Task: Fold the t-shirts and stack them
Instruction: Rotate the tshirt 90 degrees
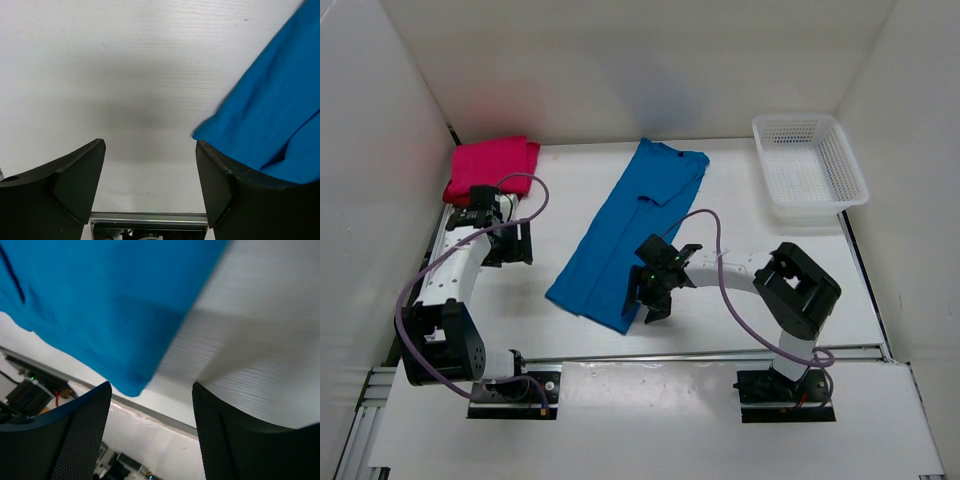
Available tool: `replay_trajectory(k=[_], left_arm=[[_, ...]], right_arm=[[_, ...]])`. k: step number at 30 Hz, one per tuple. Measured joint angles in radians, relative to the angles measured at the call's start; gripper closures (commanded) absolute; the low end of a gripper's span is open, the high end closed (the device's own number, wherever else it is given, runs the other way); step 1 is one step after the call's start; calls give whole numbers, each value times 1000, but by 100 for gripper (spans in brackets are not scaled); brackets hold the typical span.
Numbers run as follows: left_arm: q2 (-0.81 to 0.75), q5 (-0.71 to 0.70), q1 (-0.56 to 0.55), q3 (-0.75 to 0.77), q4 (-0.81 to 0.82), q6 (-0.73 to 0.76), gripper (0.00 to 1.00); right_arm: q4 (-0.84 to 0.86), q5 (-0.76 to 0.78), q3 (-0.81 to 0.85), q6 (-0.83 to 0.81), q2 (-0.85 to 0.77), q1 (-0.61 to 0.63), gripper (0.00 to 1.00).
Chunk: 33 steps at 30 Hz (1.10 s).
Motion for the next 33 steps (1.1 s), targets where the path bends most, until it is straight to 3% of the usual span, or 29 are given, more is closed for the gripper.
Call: replay_trajectory(k=[12, 17, 22, 33], left_arm=[[-42, -27, 0, -49, -4, 0, 16], [-74, -31, 0, -70, -5, 0, 15], [-146, -41, 0, -100, -10, 0, 15], [-167, -47, 0, -101, -15, 0, 15]], right_arm=[[26, -231, 106, 117, 161, 85, 30], [129, -299, 30, 178, 154, 76, 30], [290, -292, -143, 239, 49, 40, 32], [228, -187, -185, 315, -28, 23, 35]])
